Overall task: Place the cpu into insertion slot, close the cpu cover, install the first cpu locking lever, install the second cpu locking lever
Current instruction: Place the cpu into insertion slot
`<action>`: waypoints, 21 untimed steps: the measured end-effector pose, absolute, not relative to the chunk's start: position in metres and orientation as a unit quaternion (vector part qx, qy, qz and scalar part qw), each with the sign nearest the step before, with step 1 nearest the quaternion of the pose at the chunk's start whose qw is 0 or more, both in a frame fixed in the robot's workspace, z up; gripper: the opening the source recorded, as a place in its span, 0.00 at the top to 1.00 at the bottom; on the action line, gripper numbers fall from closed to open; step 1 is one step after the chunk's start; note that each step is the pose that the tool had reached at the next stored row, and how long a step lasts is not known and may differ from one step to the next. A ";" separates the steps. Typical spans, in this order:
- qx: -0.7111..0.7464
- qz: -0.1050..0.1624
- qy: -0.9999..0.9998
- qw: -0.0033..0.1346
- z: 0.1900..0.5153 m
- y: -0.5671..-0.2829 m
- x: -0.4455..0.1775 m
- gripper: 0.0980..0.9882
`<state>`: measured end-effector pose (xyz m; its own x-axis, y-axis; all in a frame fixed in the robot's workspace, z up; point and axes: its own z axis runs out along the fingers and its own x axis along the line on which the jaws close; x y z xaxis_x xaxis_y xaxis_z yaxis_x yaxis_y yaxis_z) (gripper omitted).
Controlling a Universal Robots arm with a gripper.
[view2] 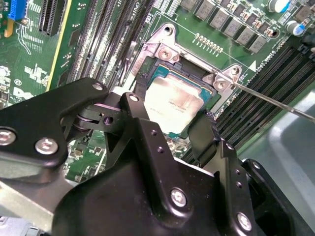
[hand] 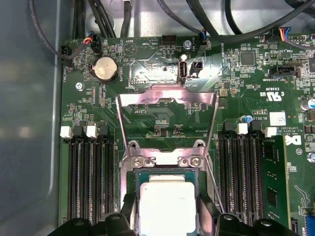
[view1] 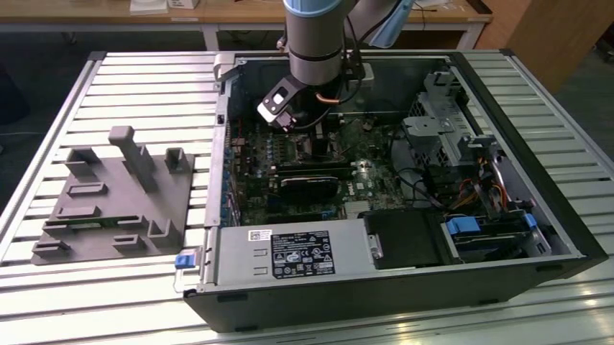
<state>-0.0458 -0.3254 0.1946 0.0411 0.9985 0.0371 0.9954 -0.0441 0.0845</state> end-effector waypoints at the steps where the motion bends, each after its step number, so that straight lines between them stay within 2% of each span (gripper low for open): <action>1: 0.721 0.043 0.691 0.018 0.196 -0.325 -0.046 0.42; 14: 0.721 0.043 0.691 0.018 0.201 -0.325 -0.046 0.44; 16: 0.721 0.043 0.691 0.018 0.201 -0.325 -0.046 0.58; 17: 0.721 0.043 0.691 0.018 0.201 -0.325 -0.046 0.58; 20: 0.721 0.043 0.691 0.018 0.201 -0.325 -0.046 0.78; 21: 0.721 0.043 0.691 0.018 0.201 -0.325 -0.046 0.78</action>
<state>-0.0457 -0.3254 0.2010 0.0410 0.9985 0.0372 0.9954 -0.0441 0.0846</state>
